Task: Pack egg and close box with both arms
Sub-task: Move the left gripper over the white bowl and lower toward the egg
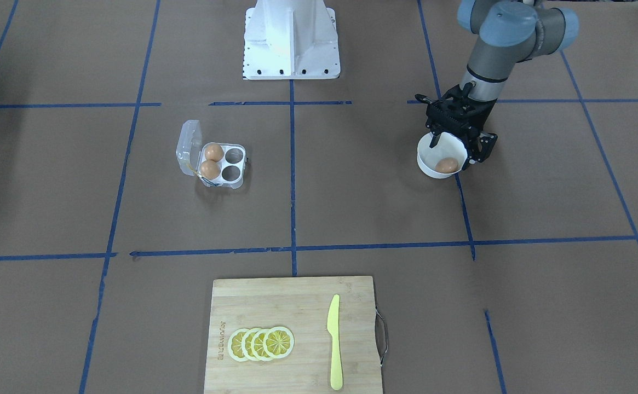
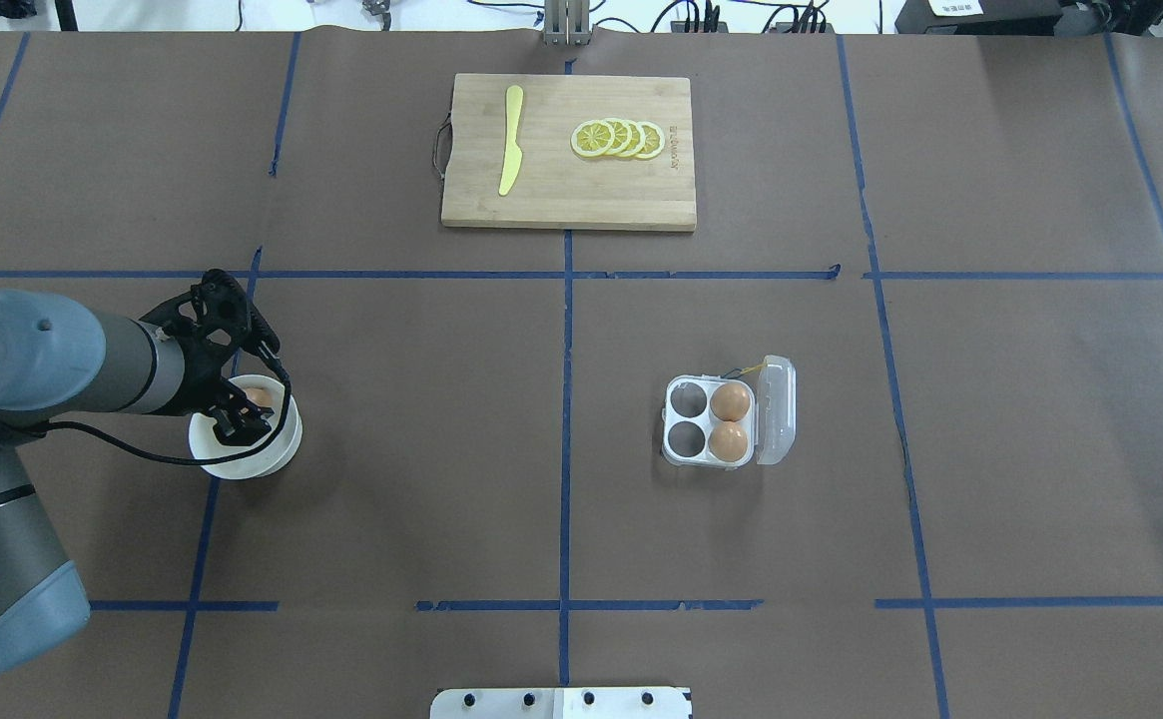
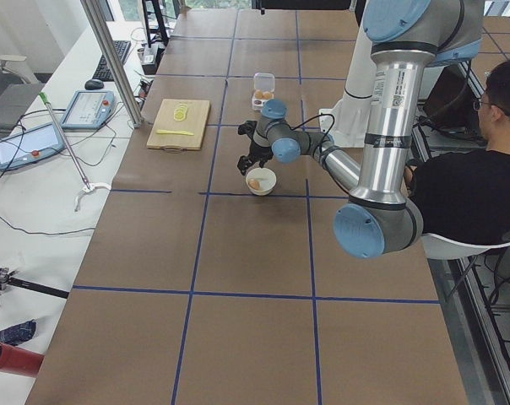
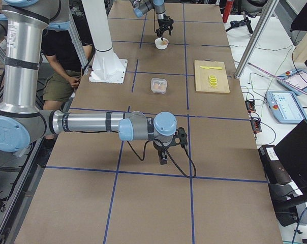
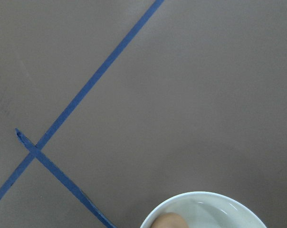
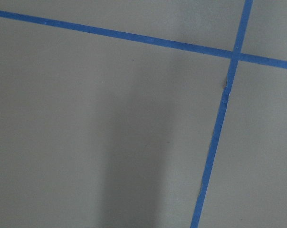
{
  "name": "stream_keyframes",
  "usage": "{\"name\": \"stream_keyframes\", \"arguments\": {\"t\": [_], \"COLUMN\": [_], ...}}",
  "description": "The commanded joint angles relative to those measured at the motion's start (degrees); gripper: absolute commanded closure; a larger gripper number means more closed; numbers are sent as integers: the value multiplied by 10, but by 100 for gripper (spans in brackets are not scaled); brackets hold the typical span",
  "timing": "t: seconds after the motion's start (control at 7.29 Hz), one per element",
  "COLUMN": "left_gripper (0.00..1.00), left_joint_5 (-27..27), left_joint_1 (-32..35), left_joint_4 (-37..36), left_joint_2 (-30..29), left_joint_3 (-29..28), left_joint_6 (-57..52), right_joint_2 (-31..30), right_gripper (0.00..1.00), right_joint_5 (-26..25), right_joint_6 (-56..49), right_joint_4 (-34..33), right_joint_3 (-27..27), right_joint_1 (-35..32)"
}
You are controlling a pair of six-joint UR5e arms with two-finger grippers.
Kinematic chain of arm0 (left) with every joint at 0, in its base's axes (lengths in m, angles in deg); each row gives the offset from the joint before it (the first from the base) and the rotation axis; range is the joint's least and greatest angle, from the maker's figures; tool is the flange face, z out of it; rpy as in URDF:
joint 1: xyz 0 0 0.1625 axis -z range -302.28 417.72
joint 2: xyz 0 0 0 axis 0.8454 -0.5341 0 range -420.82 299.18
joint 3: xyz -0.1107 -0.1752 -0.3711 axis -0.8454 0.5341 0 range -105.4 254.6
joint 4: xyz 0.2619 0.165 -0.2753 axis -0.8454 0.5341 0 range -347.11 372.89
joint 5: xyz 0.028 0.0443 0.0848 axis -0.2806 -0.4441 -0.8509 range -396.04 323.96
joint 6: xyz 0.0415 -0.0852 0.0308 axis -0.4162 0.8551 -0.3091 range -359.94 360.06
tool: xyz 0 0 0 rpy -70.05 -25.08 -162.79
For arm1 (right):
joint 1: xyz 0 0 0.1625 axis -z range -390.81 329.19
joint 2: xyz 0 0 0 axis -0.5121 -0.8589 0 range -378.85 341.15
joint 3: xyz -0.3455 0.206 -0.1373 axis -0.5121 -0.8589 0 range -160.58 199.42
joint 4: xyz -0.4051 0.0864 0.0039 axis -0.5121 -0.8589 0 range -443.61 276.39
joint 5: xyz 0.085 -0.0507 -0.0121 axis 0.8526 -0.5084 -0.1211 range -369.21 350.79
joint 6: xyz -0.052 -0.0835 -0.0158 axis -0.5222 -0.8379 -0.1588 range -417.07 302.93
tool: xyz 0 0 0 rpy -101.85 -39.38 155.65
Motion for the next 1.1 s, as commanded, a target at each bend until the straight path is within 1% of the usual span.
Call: {"name": "stream_keyframes", "arguments": {"t": [0.0,0.14,0.41,0.55,0.69,0.96], "left_gripper": [15,21,25,26,26,26], "left_joint_5": [-12,-10,-6,0,26,30], "left_joint_1": [-9,-10,-11,-10,-10,-10], "left_joint_4": [-52,-51,-44,-43,-42,-43], "left_joint_2": [-17,-16,-15,-14,-14,-15], "left_joint_3": [2,-2,-14,-19,-21,-26], "left_joint_6": [-5,-7,-27,-41,-47,-47], "right_joint_2": [0,0,0,0,0,-2], "right_gripper": [0,0,0,0,0,0], "right_joint_5": [2,2,3,3,4,4], "right_joint_6": [0,0,0,1,1,2], "right_joint_4": [3,3,3,3,3,11], "right_joint_3": [-6,-7,-7,-7,-6,-6], "right_joint_1": [0,0,0,0,0,0]}}
